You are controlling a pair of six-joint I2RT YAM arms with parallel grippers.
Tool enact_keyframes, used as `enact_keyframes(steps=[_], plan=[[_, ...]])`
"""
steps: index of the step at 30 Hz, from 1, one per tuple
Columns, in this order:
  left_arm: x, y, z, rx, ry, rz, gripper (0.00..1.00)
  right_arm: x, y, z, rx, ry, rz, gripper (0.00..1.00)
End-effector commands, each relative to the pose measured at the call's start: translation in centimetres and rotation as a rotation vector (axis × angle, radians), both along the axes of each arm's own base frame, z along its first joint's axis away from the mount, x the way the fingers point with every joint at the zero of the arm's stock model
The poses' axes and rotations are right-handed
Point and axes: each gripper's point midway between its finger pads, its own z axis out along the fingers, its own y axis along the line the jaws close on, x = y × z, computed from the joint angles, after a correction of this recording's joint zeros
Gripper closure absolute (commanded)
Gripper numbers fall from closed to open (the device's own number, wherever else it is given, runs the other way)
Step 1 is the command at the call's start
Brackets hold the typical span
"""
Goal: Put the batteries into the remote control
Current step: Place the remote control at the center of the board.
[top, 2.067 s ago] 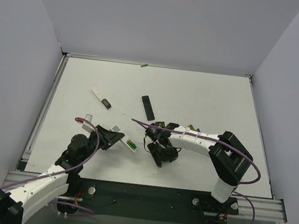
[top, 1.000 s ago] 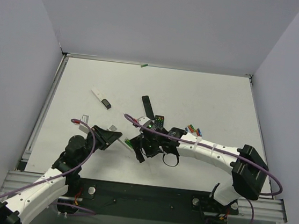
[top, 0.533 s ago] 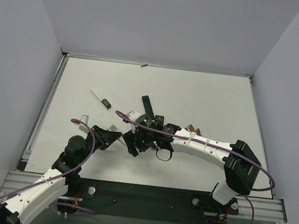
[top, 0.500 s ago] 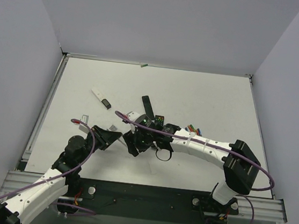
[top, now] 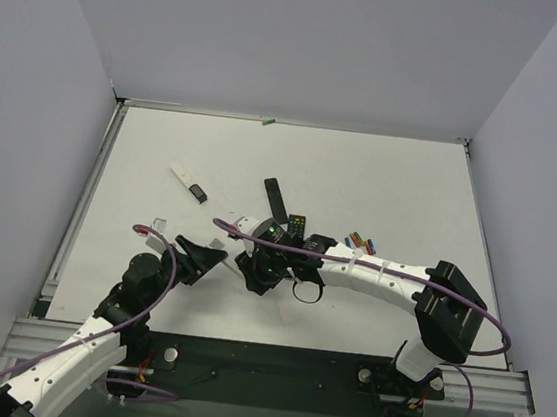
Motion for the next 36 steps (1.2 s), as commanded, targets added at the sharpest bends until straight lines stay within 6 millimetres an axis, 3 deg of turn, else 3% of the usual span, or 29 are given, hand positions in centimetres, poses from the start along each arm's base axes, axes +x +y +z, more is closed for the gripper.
enact_keyframes(steps=[1,3,7,12,16,21,27,34,36], plan=[[-0.4,2.7,-2.9,0.225,0.116,0.075,0.27,0.7,-3.2,-0.9,-0.056,-0.015,-0.043,1.00],[0.0,4.3,-2.0,0.294,0.109,0.144,0.15,0.5,-3.5,-1.3,-0.071,-0.011,-0.031,1.00],[-0.7,7.4,-0.6,0.403,0.170,0.253,0.13,0.3,-3.6,-2.3,-0.100,-0.002,0.007,1.00],[-1.0,10.0,4.6,0.471,0.059,0.342,0.13,-0.8,-2.6,-3.6,-0.151,0.019,0.139,1.00],[-1.4,11.4,7.6,0.515,-0.036,0.375,0.13,-1.8,-1.6,-4.3,-0.182,0.040,0.224,1.00],[-1.9,11.5,9.6,0.576,-0.134,0.337,0.14,-2.4,-1.4,-5.7,-0.242,0.071,0.283,0.99],[-2.4,12.6,11.3,0.629,-0.239,0.357,0.15,-2.5,-2.1,-6.5,-0.322,0.069,0.327,0.87],[-3.3,14.0,13.7,0.655,-0.353,0.411,0.15,-3.4,-3.0,-7.0,-0.389,0.104,0.352,0.60],[-3.5,14.3,14.0,0.681,-0.369,0.413,0.15,-3.5,-3.0,-6.9,-0.395,0.103,0.354,0.57]])
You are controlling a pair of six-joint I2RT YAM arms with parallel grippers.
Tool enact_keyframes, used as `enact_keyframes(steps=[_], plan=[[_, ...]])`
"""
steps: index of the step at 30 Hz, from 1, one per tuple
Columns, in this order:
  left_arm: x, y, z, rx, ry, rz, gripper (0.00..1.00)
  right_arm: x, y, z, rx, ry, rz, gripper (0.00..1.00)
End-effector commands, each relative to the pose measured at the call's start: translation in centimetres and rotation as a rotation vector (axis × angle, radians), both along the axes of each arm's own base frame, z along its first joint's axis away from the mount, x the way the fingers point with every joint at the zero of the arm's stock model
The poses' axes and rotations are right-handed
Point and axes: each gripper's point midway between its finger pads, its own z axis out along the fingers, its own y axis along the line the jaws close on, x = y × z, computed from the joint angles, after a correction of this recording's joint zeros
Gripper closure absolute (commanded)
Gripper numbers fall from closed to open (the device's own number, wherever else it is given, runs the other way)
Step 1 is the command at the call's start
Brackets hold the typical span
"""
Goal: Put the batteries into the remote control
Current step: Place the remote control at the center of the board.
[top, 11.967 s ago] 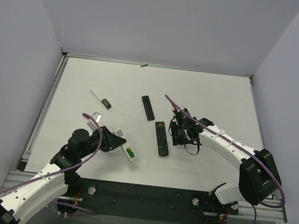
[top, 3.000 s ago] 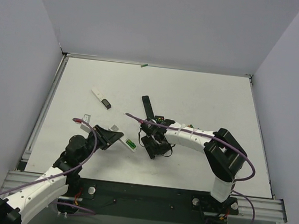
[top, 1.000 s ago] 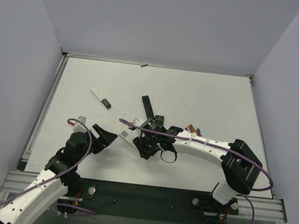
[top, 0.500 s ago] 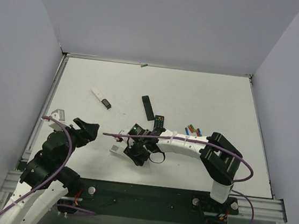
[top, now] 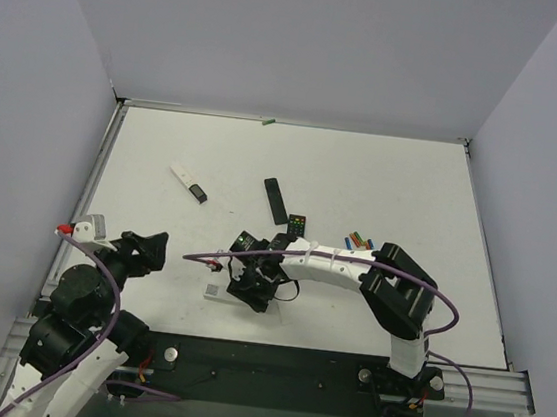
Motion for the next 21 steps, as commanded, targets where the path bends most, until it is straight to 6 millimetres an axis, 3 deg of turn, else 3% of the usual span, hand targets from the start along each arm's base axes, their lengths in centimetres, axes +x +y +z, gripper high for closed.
enact_keyframes(steps=[1,8,13,16,21], plan=[[-0.4,1.4,2.8,0.072,-0.089,0.030,0.15,-0.9,-0.8,0.2,-0.061,0.015,0.029,0.54],[-0.5,1.9,3.2,0.125,-0.105,0.037,0.15,-0.5,-1.1,2.8,-0.034,-0.022,-0.088,0.47],[-0.3,2.1,3.0,0.152,-0.103,0.049,0.15,-0.3,-3.2,5.1,-0.023,-0.067,-0.393,0.43],[-0.2,1.8,3.2,0.150,-0.111,0.034,0.15,-0.9,-5.2,5.0,-0.054,-0.070,-0.512,0.43],[0.2,1.5,2.8,0.166,-0.091,0.024,0.15,-2.5,-6.8,3.8,-0.085,-0.009,-0.659,0.43]])
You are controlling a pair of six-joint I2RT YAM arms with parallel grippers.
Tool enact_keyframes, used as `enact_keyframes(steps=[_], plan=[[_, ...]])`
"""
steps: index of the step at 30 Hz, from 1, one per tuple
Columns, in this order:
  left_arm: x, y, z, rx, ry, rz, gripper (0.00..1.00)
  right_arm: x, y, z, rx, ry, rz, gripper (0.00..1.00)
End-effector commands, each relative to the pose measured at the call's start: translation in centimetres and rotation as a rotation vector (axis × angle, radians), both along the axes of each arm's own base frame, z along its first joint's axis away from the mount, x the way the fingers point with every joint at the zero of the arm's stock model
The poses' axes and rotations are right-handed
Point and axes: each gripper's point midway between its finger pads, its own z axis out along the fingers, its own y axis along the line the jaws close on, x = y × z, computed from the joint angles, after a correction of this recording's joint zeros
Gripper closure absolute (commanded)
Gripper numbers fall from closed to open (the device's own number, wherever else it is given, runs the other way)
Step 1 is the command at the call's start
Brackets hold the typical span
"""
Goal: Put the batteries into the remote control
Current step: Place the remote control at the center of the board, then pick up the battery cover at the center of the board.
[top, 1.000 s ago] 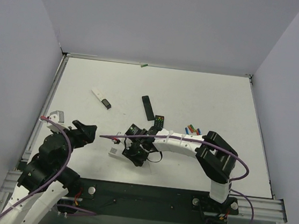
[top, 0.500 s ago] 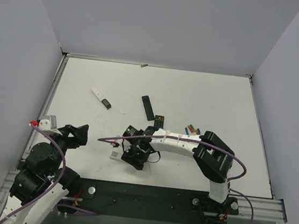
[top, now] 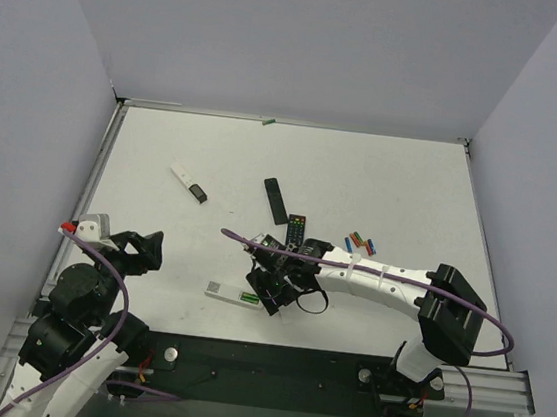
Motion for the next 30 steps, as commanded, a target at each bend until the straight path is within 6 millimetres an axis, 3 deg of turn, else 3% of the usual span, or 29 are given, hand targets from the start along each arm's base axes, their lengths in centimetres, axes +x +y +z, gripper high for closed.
enact_keyframes(steps=[1,8,20,30], plan=[[0.3,0.0,1.8,0.005,-0.044,-0.003,0.15,-1.5,-2.7,-1.9,-0.086,0.065,-0.195,0.43],[0.2,0.2,1.9,0.004,-0.047,0.005,0.15,-1.5,-3.0,-3.8,-0.122,0.097,-0.233,0.43],[0.3,-0.2,1.6,-0.011,-0.035,-0.007,0.15,-0.7,-3.8,-5.8,-0.167,0.081,-0.265,0.57],[0.5,-0.9,1.1,-0.028,-0.010,-0.032,0.15,-1.2,-4.1,-7.0,-0.191,0.109,-0.247,0.68]])
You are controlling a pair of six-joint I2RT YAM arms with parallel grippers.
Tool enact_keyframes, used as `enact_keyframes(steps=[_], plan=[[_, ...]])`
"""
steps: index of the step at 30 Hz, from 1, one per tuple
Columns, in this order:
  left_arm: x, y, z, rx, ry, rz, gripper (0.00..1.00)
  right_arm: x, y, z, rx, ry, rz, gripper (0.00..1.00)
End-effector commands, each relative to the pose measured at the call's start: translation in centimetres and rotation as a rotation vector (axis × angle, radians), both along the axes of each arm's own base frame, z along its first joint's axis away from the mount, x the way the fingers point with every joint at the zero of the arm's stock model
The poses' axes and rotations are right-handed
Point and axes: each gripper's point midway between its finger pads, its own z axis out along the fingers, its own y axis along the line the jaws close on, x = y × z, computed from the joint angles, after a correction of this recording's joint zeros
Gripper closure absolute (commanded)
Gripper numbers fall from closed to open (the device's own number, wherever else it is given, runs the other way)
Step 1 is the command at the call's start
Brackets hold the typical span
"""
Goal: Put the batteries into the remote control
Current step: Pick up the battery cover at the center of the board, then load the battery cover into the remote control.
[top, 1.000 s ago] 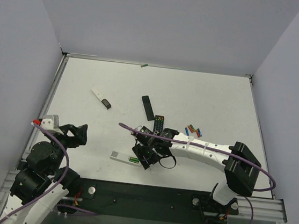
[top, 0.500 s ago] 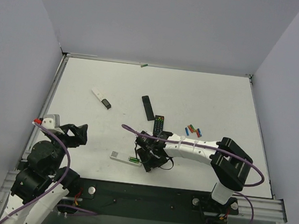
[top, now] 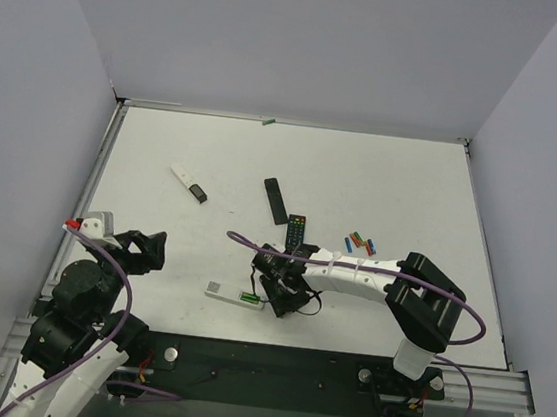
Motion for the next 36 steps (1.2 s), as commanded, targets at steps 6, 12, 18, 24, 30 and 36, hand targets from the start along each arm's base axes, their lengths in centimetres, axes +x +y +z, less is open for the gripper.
enact_keyframes(steps=[6,12,18,24,30,36], plan=[[0.2,-0.4,1.5,-0.027,-0.036,-0.012,0.15,-0.4,-1.6,-0.6,-0.055,-0.001,0.047,0.85],[0.3,-0.4,1.5,-0.024,-0.033,-0.014,0.15,0.5,-1.3,1.7,-0.035,-0.055,0.155,0.99],[0.3,-0.3,1.6,-0.023,-0.038,-0.009,0.15,1.5,0.0,5.2,0.020,-0.111,0.303,1.00],[0.4,-0.2,1.6,-0.020,-0.038,-0.005,0.15,1.6,2.6,7.5,0.071,-0.115,0.500,1.00],[0.4,-0.1,1.5,-0.016,-0.038,0.002,0.15,1.4,4.8,7.4,0.062,-0.089,0.656,0.99],[0.6,0.0,1.6,-0.017,-0.040,0.004,0.15,1.4,6.3,6.5,0.050,-0.068,0.744,0.98]])
